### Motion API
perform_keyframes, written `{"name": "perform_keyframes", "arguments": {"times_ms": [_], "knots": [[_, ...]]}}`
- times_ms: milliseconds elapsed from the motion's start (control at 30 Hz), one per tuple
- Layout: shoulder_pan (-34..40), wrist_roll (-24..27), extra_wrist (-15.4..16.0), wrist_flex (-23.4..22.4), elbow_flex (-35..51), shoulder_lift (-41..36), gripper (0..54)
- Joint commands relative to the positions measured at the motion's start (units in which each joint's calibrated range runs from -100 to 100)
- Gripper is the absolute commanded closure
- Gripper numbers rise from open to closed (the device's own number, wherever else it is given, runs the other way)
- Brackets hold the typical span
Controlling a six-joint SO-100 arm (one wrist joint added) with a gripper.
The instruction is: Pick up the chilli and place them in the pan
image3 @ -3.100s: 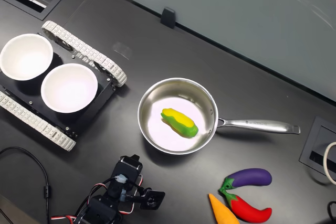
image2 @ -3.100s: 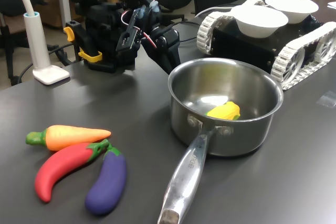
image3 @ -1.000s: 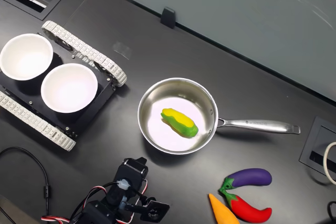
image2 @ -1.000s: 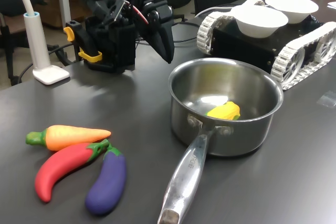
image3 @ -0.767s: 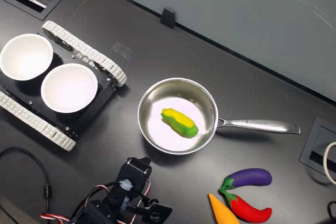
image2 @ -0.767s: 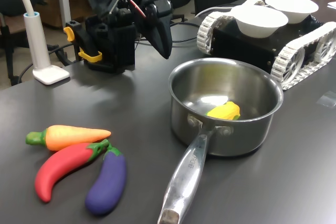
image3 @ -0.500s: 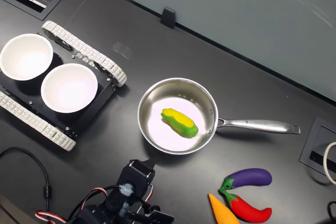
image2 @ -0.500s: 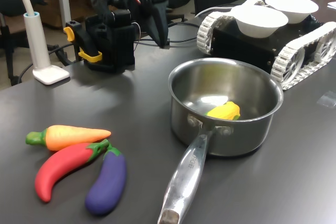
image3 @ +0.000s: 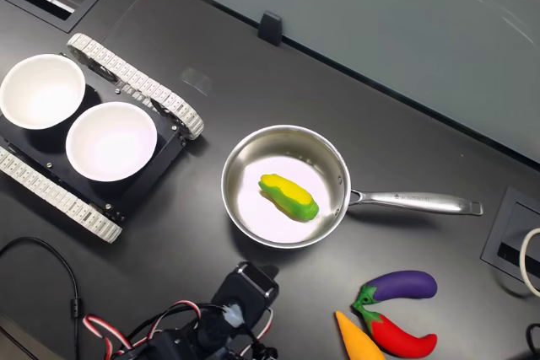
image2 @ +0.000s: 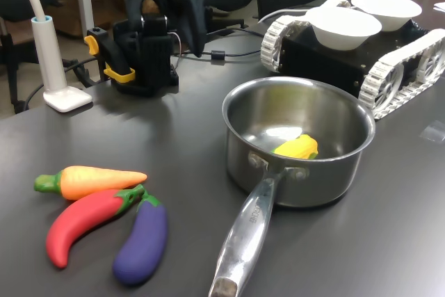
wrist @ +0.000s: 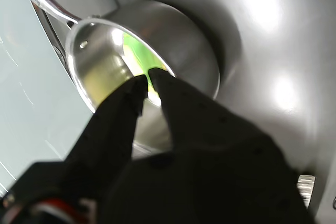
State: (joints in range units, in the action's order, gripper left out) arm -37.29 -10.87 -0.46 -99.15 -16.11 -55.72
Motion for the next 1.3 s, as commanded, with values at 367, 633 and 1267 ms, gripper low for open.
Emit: {"name": "perform_keyframes", "arguments": {"times_ms": [367,633,1267], "knots": [[-19.1,-3.4,5.0,-0.5,15.1,11.1,53.6],[-25.6,-4.3,5.7,-0.5,21.8,17.0,53.6],[-39.9,-7.6,8.5,-0.4,38.6,34.8,53.3]]}}
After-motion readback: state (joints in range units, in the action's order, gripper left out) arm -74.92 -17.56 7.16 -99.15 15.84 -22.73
